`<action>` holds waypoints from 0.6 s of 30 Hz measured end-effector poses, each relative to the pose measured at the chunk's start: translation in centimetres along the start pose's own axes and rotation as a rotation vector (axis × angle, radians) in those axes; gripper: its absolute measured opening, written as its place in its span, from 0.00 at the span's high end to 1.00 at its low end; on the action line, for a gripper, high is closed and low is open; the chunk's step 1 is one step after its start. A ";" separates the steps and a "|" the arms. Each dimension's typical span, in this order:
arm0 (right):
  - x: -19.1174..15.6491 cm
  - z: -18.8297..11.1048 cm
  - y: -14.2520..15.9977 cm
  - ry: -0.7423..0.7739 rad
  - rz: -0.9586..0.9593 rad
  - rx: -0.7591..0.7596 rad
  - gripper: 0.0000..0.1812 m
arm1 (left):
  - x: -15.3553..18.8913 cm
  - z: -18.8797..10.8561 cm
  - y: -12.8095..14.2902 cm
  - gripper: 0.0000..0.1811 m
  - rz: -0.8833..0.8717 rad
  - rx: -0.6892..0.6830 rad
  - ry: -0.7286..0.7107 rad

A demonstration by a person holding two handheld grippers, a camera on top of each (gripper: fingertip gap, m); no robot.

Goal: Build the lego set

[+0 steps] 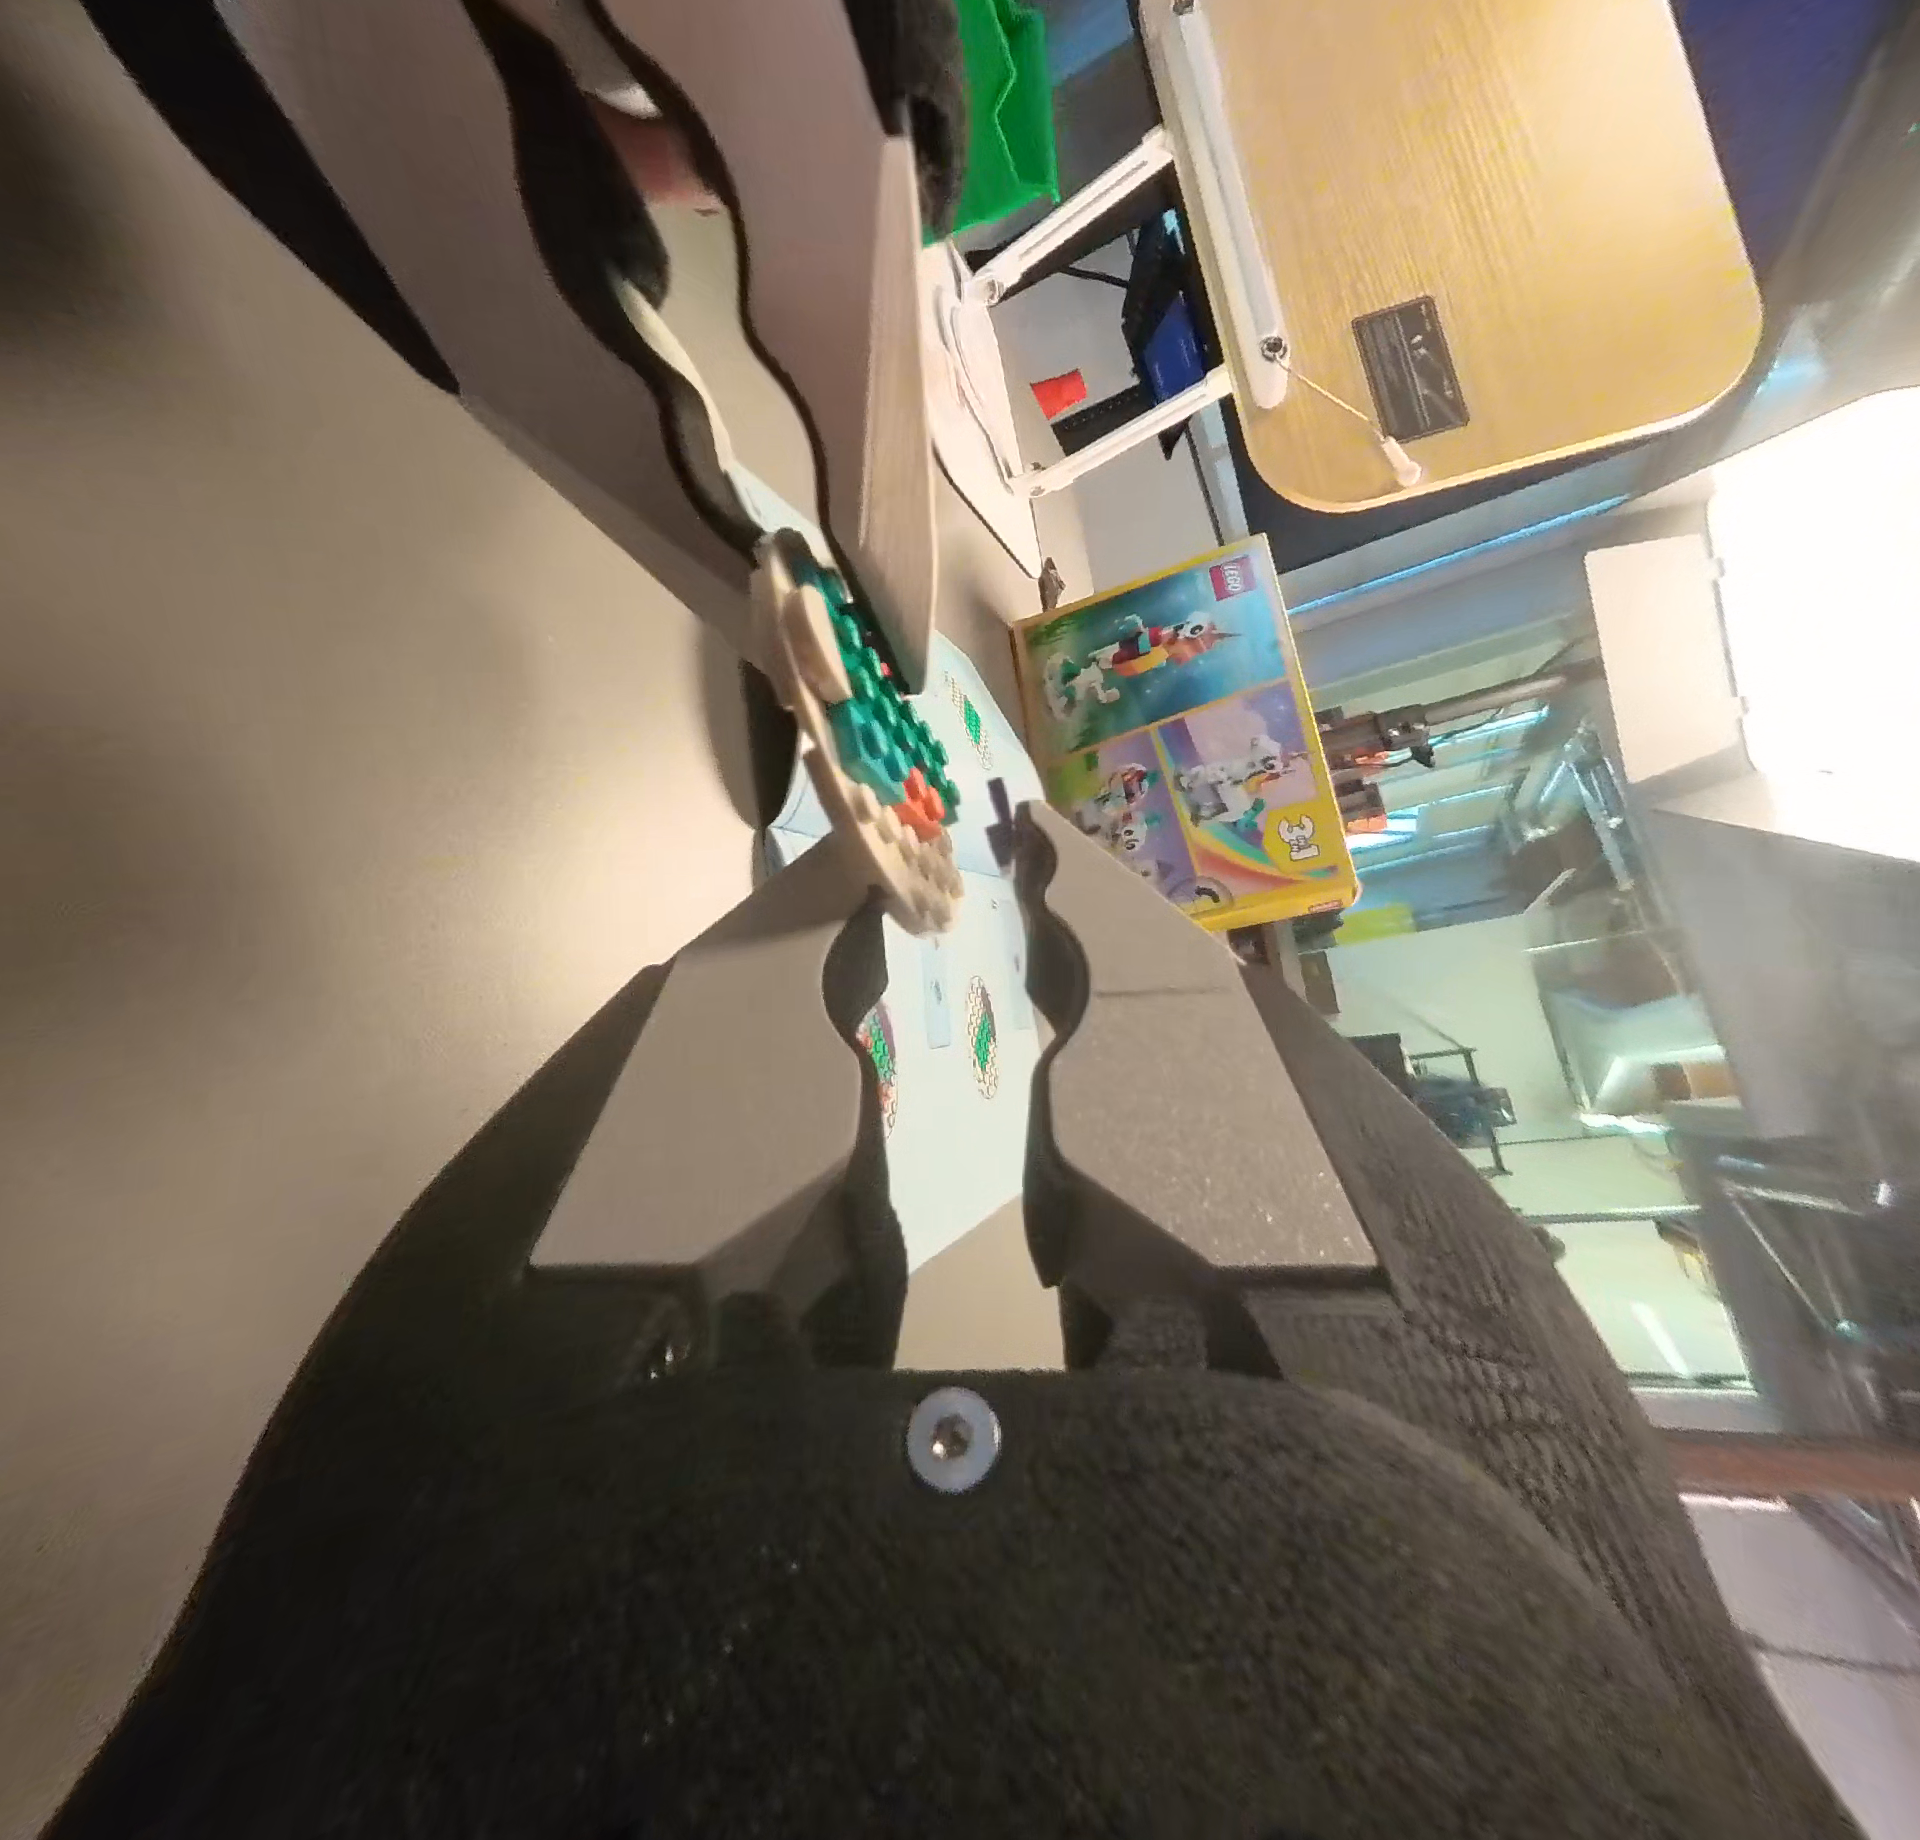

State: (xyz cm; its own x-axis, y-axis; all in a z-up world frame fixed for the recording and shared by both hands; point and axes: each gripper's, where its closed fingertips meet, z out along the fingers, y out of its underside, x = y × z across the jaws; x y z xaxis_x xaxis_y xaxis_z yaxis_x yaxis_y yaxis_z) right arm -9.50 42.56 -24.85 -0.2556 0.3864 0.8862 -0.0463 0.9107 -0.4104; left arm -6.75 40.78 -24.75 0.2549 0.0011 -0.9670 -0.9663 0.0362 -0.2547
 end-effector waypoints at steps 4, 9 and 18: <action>-0.4 0.1 0.0 -0.012 -0.013 -0.001 0.92 | 0.1 0.0 0.1 0.96 0.001 -0.004 0.003; -0.5 0.1 0.1 -0.024 -0.012 -0.005 0.93 | 0.1 0.0 0.3 0.96 0.006 -0.011 0.006; -1.8 -0.9 3.3 -0.196 0.131 -0.029 0.75 | 2.0 -1.4 0.9 0.96 0.043 -0.043 0.115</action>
State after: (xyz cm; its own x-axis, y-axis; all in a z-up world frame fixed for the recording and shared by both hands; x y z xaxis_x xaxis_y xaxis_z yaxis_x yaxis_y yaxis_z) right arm -8.36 45.02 -27.67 -0.4405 0.4682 0.7660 0.0268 0.8597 -0.5101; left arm -7.15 39.46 -26.91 0.2098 -0.1127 -0.9712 -0.9775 -0.0040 -0.2107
